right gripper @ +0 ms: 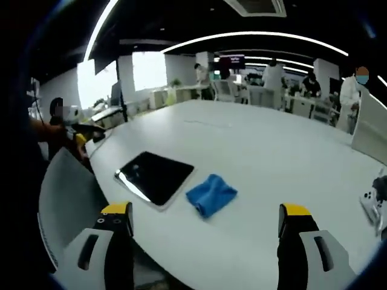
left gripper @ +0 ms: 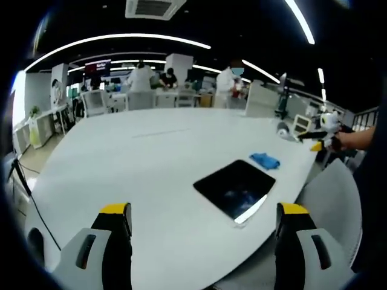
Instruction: Wipe the mirror surface with the cleaning cloth until all visible marks leave the cleaned area.
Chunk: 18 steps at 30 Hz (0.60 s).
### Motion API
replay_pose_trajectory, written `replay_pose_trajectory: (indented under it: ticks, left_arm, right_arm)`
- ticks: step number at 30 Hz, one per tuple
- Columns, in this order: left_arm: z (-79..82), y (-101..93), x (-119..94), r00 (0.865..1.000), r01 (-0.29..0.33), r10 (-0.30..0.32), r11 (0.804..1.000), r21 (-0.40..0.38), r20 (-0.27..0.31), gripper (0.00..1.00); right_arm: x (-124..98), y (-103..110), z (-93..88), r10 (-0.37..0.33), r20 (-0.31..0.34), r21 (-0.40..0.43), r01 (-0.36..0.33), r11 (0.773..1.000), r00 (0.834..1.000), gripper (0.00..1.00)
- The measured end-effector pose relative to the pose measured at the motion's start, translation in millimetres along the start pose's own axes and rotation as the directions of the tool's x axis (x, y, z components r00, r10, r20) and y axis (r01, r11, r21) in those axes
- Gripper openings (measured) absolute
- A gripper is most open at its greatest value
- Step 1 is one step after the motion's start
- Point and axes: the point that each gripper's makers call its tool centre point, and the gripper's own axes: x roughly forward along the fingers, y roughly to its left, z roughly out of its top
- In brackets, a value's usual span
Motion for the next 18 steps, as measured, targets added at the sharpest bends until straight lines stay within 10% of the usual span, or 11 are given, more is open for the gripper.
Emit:
replay_pose_trajectory:
  ticks: [3,9,11,14,18]
  left_arm:
    - [-3.7,-22.4,10,0.998,0.064,-0.063,0.998,-0.021,0.005,1.0]
    - [-25.8,-55.8,14,0.987,0.153,-0.155,0.987,-0.042,-0.039,1.0]
    - [-30.7,-55.0,11,0.987,0.147,-0.148,0.989,-0.031,-0.058,1.0]
    - [-26.2,-56.5,7,0.986,0.158,-0.161,0.986,-0.054,-0.047,1.0]
    - [-23.8,-51.6,7,0.986,0.155,-0.158,0.987,-0.049,-0.048,1.0]
  right_arm:
    - [13,30,6.1,0.036,0.073,0.17,-0.048,0.984,0.997,1.0]
    - [22,77,-27.3,0.089,-0.057,0.008,-0.089,0.996,0.994,0.98]
    - [17,85,-25.5,0.096,0.001,0.113,-0.096,0.989,0.995,1.0]
    - [12,97,-18.4,0.101,-0.011,-0.051,-0.102,0.993,0.995,1.0]
    - [12,95,-15.9,0.121,-0.015,0.046,-0.12,0.992,0.993,1.0]
